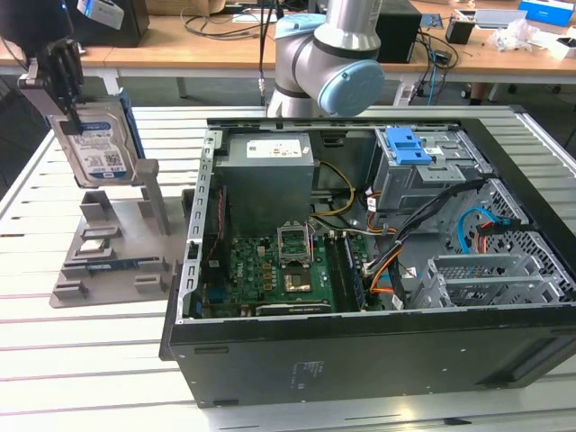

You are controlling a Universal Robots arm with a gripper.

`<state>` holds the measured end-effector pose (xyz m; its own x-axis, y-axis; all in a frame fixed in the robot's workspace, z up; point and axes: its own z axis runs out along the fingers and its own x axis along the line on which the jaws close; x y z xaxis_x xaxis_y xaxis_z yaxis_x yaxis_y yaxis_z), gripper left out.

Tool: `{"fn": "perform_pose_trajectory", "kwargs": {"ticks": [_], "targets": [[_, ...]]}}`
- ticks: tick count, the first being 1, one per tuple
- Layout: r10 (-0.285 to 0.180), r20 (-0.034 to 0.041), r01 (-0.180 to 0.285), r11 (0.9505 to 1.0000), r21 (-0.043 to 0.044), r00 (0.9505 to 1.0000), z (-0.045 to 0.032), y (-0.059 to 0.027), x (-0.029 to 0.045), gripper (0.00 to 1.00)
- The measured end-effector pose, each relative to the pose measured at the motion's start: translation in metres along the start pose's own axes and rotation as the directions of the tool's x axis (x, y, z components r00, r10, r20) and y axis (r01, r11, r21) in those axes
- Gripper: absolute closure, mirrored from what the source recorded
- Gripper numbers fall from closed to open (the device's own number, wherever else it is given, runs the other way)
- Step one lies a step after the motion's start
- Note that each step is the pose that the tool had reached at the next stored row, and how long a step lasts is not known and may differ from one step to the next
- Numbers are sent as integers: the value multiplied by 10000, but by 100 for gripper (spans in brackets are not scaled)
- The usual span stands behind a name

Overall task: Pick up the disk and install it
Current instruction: 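Pick up the disk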

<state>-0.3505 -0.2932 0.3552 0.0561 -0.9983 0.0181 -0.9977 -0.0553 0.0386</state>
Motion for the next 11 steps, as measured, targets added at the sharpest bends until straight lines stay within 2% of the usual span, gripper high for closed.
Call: {"fn": "perform_pose_trajectory", "kwargs": {"ticks": [7,11], "targets": [[-1,0,1,10000,0,10000,-199,7,-11,64],[0,0,0,10000,0,10000,-274,10,-13,64]]}}
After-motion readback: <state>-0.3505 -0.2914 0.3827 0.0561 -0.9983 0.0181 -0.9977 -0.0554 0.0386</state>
